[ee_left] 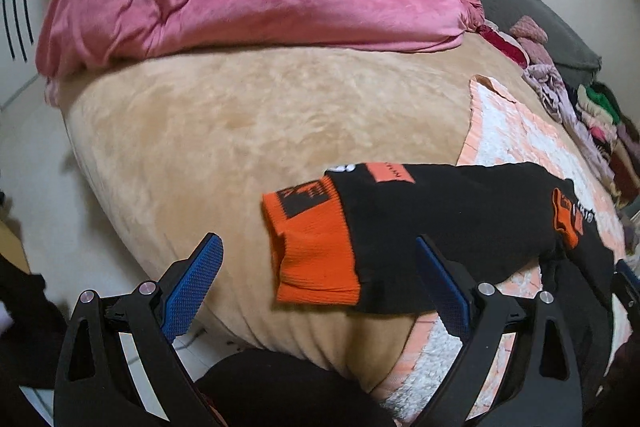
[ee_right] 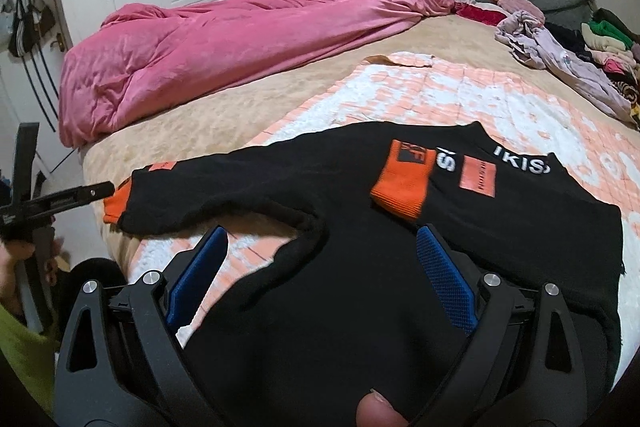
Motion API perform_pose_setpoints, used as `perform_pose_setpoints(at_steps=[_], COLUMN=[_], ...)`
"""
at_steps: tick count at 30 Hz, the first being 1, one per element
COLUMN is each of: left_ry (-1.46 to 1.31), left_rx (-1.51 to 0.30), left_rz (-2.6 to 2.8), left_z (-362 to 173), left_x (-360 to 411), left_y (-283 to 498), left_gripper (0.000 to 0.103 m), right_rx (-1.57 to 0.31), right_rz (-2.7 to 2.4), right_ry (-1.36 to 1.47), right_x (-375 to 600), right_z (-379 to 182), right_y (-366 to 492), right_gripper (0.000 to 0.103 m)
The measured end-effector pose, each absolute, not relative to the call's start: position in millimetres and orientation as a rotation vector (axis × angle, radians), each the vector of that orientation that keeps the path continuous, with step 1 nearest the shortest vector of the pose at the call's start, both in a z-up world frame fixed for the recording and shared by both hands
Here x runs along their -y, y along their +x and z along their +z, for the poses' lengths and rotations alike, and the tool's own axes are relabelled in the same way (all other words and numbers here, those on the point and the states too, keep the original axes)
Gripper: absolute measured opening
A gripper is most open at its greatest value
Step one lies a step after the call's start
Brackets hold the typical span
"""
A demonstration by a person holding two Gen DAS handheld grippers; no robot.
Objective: Fold small clothes
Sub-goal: 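Move the left gripper to the other orange cuff and grasp it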
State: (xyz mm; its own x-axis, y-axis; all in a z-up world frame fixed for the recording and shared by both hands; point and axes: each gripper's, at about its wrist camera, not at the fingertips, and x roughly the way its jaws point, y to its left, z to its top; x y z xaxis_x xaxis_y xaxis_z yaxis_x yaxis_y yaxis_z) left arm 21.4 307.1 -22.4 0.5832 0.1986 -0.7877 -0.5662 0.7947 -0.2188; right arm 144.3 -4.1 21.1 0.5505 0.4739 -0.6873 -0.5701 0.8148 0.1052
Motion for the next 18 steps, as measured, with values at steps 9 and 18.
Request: perform_pose_setpoints(at_steps=[9,18], left_ry=[-0.596,-0.620], left_rx=[-0.863,-0.749], left_rz=[0.422,0.391], left_z=[-49.3,-33.7], left_x=[-308.8,-291.9], left_y=[32.3,39.0], left_gripper=[0.059,0.016], right_rx=[-0.785,-0.797], right_rz=[0.644,0.669], right_ry=[-0.209,-0.196], right_x=[-36.8,-18.7], right_z=[7.5,0.3], right_y=[141.1,136.6], right_gripper=[0.089,0.086])
